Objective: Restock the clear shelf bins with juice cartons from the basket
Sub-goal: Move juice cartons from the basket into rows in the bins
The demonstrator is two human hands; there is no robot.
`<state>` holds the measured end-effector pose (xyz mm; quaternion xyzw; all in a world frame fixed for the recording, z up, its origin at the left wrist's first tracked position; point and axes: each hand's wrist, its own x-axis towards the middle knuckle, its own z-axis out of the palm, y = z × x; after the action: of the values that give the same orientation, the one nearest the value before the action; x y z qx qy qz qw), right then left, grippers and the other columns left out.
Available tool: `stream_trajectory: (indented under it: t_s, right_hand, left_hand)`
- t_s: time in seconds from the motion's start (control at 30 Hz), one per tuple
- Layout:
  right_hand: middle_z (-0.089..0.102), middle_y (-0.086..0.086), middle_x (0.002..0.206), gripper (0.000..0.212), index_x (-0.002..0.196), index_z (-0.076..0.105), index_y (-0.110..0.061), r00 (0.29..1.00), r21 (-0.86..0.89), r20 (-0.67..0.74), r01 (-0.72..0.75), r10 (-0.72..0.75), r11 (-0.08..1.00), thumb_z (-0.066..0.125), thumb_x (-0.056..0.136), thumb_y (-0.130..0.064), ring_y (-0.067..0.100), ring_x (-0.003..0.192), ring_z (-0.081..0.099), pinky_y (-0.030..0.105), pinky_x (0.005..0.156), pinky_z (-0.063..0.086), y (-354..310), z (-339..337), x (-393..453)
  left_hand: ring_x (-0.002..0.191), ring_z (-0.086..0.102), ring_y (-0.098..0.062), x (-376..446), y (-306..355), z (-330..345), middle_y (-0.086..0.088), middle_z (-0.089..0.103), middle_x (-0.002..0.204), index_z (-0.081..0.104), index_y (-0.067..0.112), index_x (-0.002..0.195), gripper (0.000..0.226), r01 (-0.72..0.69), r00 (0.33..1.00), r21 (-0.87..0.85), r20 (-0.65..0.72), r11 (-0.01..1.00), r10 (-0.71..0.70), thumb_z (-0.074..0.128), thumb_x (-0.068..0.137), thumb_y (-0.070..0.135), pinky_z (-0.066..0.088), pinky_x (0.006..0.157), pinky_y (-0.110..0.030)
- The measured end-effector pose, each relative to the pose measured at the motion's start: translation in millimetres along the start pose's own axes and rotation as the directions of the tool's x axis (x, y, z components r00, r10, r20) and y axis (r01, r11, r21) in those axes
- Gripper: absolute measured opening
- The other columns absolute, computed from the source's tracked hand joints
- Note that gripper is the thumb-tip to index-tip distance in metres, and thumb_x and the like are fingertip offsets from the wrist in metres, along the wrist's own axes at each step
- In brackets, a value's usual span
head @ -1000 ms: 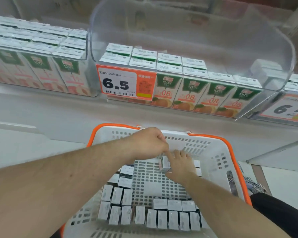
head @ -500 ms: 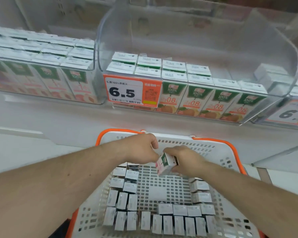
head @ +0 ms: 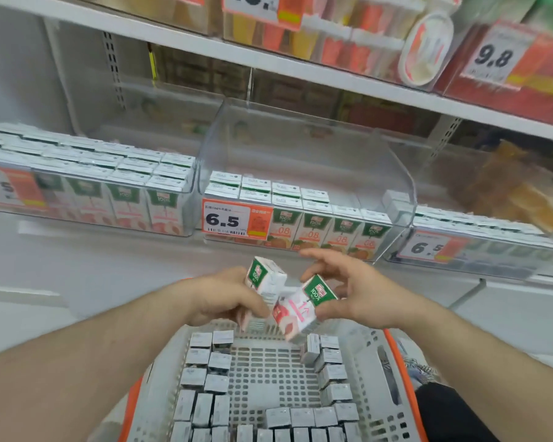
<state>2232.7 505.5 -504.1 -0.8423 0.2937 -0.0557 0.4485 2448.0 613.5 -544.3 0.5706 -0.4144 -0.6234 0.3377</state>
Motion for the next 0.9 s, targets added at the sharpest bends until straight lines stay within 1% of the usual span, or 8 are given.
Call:
stream_trajectory:
  t_s: [0.1, 0.17, 0.23, 0.3, 0.43, 0.57, 0.77, 0.9]
  right_hand:
    - [0.064, -0.002, 0.118, 0.085, 0.137, 0.043, -0.039, 1.0, 0.137, -0.021, 0.017, -0.014, 0.99, 0.073, 0.077, 0.013, 0.019, 0.105, 0.066, 0.036, 0.084, 0.058, -10.3, -8.7, -13.4]
    - [0.064, 0.001, 0.119, 0.085, 0.141, 0.043, -0.032, 1.0, 0.227, -0.025, 0.024, -0.018, 0.974, 0.067, 0.078, 0.02, 0.021, 0.098, 0.067, 0.034, 0.077, 0.058, -15.8, -10.6, -17.2]
    - [0.065, 0.001, 0.119, 0.085, 0.141, 0.042, -0.029, 0.999, 0.254, -0.037, 0.037, -0.028, 0.966, 0.062, 0.079, 0.025, 0.017, 0.091, 0.066, 0.031, 0.072, 0.055, -22.6, -10.1, -17.7]
    - [0.067, -0.001, 0.119, 0.087, 0.142, 0.041, -0.029, 0.998, 0.26, -0.048, 0.047, -0.035, 0.964, 0.058, 0.079, 0.028, 0.016, 0.084, 0.064, 0.03, 0.069, 0.053, -31.3, -7.7, -16.1]
    - [0.068, 0.0, 0.121, 0.092, 0.144, 0.039, -0.028, 0.998, 0.302, -0.047, 0.063, -0.052, 0.951, 0.052, 0.076, 0.033, 0.018, 0.085, 0.063, 0.03, 0.065, 0.05, -46.2, -0.8, -7.7]
    - [0.063, -0.005, 0.129, 0.099, 0.147, 0.033, -0.029, 0.989, 0.301, -0.086, 0.141, -0.12, 0.943, 0.052, 0.074, 0.035, 0.007, 0.117, 0.059, 0.03, 0.074, 0.056, -59.5, 5.4, -0.6]
    - [0.047, -0.01, 0.147, 0.096, 0.144, 0.037, -0.033, 0.962, 0.406, -0.202, 0.251, -0.182, 0.879, 0.062, 0.07, 0.022, 0.005, 0.13, 0.051, 0.03, 0.084, 0.055, -66.6, 18.0, 7.7]
    - [0.051, -0.005, 0.144, 0.085, 0.135, 0.047, -0.028, 0.926, 0.503, -0.335, 0.334, -0.176, 0.797, 0.054, 0.061, 0.014, 0.01, 0.133, 0.05, 0.031, 0.107, 0.045, -68.4, 17.0, 15.7]
  left_hand:
    - [0.084, 0.068, -0.024, -13.8, 1.1, -14.4, -0.015, 0.072, 0.1, 0.077, 0.008, 0.083, 0.032, 0.032, 0.996, -0.221, 0.085, 0.975, -0.013, 0.07, 0.052, 0.003, 0.051, 0.084, -0.037]
    - [0.098, 0.065, -0.027, -23.3, 3.3, -17.9, -0.023, 0.065, 0.118, 0.078, 0.006, 0.094, 0.055, 0.013, 0.986, -0.274, 0.166, 0.962, 0.034, 0.083, 0.039, 0.007, 0.045, 0.098, -0.046]
    - [0.114, 0.06, -0.03, -29.8, 5.4, -17.6, -0.025, 0.058, 0.132, 0.07, 0.003, 0.111, 0.088, 0.006, 0.967, -0.311, 0.243, 0.95, 0.073, 0.093, 0.028, 0.016, 0.047, 0.097, -0.046]
    - [0.127, 0.052, -0.036, -35.6, 11.0, -11.7, -0.026, 0.052, 0.138, 0.065, 0.003, 0.118, 0.095, -0.007, 0.934, -0.337, 0.335, 0.941, 0.127, 0.094, 0.029, 0.019, 0.05, 0.094, -0.043]
    - [0.1, 0.067, -0.025, -40.2, 18.6, -2.7, -0.011, 0.071, 0.109, 0.076, 0.014, 0.105, 0.068, -0.119, 0.867, -0.308, 0.432, 0.944, 0.25, 0.091, 0.039, 0.027, 0.054, 0.085, -0.033]
    - [0.092, 0.068, -0.02, -42.5, 23.0, -1.6, -0.005, 0.073, 0.099, 0.072, 0.015, 0.106, 0.064, -0.27, 0.853, -0.228, 0.393, 0.935, 0.343, 0.086, 0.043, 0.023, 0.052, 0.085, -0.03]
    - [0.093, 0.063, -0.013, -49.1, 25.8, -4.6, 0.002, 0.06, 0.109, 0.057, 0.013, 0.114, 0.069, -0.482, 0.876, 0.142, 0.058, 0.865, 0.479, 0.077, 0.049, 0.024, 0.051, 0.078, -0.034]
    - [0.117, 0.05, -0.004, -54.1, 26.1, -18.5, 0.011, 0.038, 0.127, 0.067, 0.018, 0.105, 0.05, -0.533, 0.746, 0.569, -0.034, 0.626, 0.665, 0.074, 0.056, 0.025, 0.048, 0.096, -0.027]
